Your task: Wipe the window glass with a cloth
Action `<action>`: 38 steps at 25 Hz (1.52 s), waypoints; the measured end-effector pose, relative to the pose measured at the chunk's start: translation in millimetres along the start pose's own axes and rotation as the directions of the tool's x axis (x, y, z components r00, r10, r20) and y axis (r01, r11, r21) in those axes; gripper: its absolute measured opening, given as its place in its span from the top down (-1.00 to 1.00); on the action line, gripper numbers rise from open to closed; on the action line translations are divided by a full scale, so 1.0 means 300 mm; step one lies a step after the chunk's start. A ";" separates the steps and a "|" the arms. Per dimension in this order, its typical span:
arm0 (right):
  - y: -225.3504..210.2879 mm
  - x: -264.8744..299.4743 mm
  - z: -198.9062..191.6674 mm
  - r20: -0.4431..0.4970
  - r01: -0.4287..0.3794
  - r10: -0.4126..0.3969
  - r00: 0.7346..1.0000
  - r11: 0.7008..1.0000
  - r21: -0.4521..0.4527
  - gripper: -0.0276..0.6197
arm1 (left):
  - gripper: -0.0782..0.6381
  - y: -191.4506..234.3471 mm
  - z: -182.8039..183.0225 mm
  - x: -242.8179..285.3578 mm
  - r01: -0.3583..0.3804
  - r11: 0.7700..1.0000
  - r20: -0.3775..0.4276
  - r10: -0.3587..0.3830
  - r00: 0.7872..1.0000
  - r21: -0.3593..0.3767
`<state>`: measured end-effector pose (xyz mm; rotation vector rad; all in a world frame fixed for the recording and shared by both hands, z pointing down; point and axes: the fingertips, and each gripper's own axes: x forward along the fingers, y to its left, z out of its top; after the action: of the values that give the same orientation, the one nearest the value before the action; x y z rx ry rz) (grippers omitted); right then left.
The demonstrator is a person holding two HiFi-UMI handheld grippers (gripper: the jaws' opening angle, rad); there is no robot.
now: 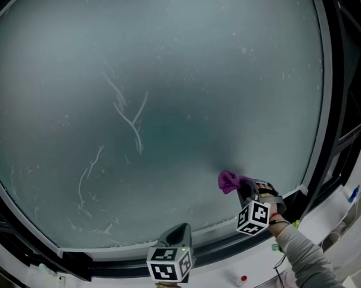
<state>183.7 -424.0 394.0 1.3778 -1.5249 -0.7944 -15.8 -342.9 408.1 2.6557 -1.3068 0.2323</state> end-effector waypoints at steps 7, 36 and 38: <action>0.094 -0.114 0.188 0.175 -0.100 0.039 0.984 0.930 0.355 0.75 | 0.77 0.028 -0.013 -0.040 -0.035 0.999 0.006 0.035 0.999 0.000; 0.407 -0.501 0.364 0.505 -0.500 0.127 0.854 0.469 0.728 0.75 | 0.77 0.066 -0.169 -0.242 -0.195 0.980 0.058 0.197 0.979 -0.039; 0.416 -0.507 0.359 0.519 -0.523 0.134 0.844 0.419 0.742 0.75 | 0.77 0.064 -0.178 -0.252 -0.200 0.979 0.055 0.202 0.978 -0.041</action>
<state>30.6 -265.1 434.6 1.5272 -2.6607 0.0843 -80.0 -284.5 445.6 2.5192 -1.5847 0.1555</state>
